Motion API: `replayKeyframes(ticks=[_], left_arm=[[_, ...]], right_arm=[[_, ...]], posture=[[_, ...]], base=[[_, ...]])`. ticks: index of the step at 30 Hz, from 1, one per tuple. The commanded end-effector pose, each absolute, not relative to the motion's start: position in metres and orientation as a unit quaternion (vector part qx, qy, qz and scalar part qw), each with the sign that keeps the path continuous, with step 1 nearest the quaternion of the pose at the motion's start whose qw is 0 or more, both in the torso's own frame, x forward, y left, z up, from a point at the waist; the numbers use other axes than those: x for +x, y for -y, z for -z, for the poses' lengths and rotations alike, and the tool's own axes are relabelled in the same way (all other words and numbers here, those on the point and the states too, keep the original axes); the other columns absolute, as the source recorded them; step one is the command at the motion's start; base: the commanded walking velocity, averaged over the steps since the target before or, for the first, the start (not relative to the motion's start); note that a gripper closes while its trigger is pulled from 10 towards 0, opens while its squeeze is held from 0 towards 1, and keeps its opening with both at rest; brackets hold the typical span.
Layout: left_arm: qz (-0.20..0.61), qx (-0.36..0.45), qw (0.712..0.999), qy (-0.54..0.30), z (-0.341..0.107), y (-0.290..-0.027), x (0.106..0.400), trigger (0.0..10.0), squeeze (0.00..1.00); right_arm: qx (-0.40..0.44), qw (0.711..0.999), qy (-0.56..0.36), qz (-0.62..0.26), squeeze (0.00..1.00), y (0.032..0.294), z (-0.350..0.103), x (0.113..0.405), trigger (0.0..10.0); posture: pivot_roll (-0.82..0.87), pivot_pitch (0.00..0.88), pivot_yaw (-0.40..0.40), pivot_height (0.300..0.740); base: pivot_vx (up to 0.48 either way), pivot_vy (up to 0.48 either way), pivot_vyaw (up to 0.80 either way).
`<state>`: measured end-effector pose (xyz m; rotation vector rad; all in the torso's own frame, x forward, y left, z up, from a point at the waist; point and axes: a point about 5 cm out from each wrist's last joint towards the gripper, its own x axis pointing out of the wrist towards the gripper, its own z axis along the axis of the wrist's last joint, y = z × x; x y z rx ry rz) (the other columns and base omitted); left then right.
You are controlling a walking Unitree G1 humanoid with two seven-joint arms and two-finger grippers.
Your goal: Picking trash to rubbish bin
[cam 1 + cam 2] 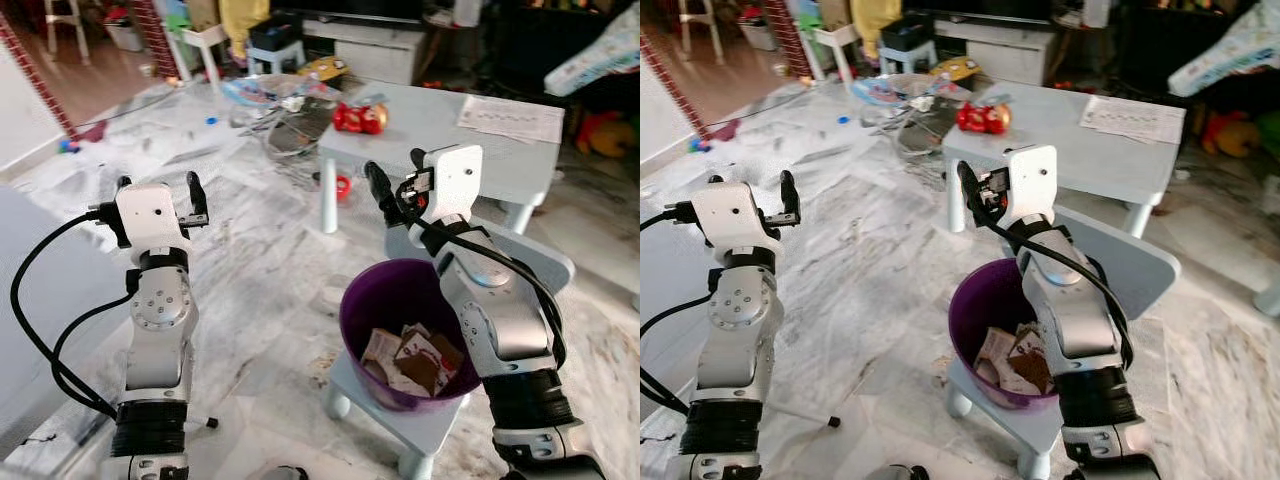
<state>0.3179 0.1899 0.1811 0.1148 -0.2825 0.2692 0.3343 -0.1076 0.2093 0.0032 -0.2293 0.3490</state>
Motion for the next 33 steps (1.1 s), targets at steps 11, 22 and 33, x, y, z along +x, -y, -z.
replayKeyframes(ticks=[11, 22, 33], left_arm=[[-0.142, 0.060, 0.980, 0.130, -0.186, -0.191, 0.318, 10.0, 0.00], [-0.143, 0.059, 0.981, 0.114, -0.184, -0.190, 0.319, 10.0, 0.00], [-0.143, 0.059, 0.983, 0.101, -0.181, -0.189, 0.319, 10.0, 0.00]], right_arm=[[0.015, 0.980, 0.115, -0.163, 0.00, 0.114, -0.210, 0.339, 10.0], [0.028, 0.981, 0.114, -0.156, 0.00, 0.119, -0.208, 0.340, 10.0], [0.039, 0.979, 0.120, -0.160, 0.00, 0.118, -0.210, 0.340, 10.0]], posture=[[-0.05, 0.042, 0.092, 0.740], [-0.05, 0.045, 0.094, 0.740], [-0.05, 0.046, 0.090, 0.740]], base=[[0.000, 0.000, 0.80], [0.000, 0.000, 0.77], [0.000, 0.314, 0.00]])
